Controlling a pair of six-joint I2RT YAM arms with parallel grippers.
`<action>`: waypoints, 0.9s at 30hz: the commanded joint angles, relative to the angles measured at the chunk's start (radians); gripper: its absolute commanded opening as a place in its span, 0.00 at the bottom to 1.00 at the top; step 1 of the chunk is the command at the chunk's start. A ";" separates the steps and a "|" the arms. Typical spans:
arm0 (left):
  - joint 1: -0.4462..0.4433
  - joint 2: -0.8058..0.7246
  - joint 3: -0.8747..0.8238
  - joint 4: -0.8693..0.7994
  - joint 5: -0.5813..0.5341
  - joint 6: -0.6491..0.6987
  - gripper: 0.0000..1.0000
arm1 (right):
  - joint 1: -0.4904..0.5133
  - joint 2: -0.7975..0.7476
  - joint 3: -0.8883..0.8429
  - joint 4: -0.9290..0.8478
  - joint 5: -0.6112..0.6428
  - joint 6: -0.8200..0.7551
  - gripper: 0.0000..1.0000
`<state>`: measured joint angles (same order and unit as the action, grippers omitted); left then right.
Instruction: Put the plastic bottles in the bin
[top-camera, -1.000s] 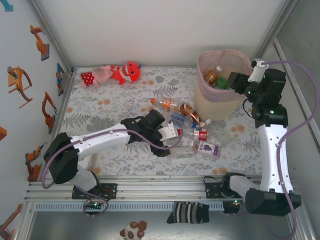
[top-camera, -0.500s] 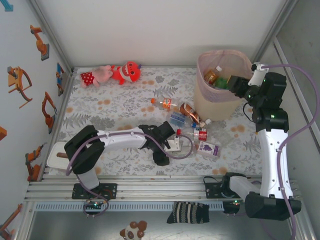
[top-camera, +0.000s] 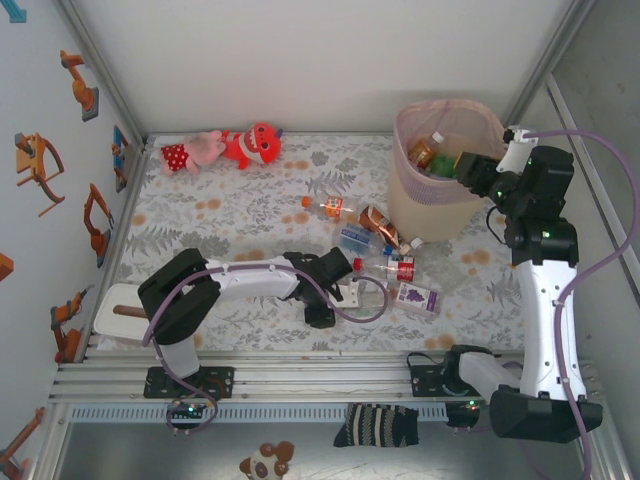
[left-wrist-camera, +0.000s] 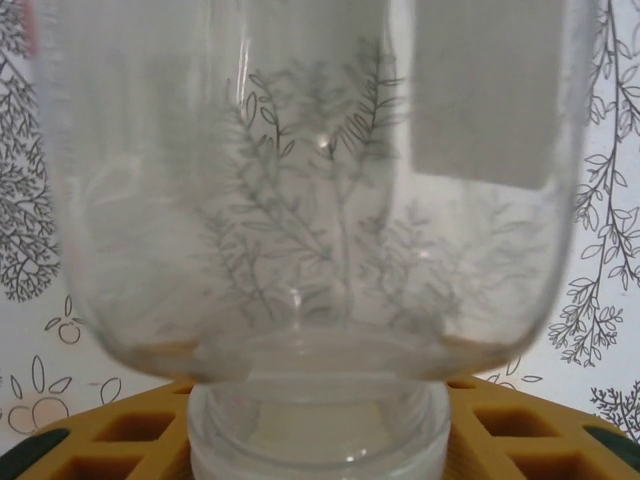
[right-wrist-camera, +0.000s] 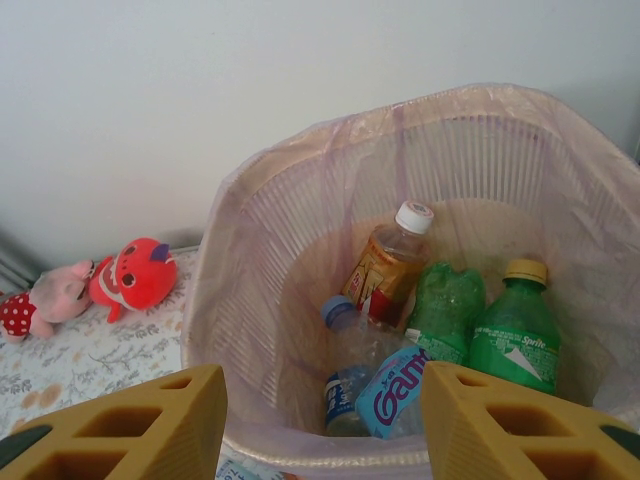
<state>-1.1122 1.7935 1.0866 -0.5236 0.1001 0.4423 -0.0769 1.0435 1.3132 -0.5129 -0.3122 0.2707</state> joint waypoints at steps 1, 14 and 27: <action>-0.006 -0.007 0.028 -0.040 -0.006 0.017 0.44 | 0.005 -0.023 0.001 0.001 0.005 -0.011 0.53; 0.011 -0.167 -0.010 -0.119 -0.019 0.025 0.37 | 0.005 -0.048 0.029 -0.017 -0.015 -0.009 0.53; 0.203 -0.499 -0.088 0.188 0.341 -0.135 0.35 | 0.008 -0.102 -0.034 0.206 -0.364 0.101 0.53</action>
<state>-0.9253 1.3388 1.0092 -0.4538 0.3126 0.3687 -0.0765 0.9527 1.2922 -0.4187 -0.5598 0.3065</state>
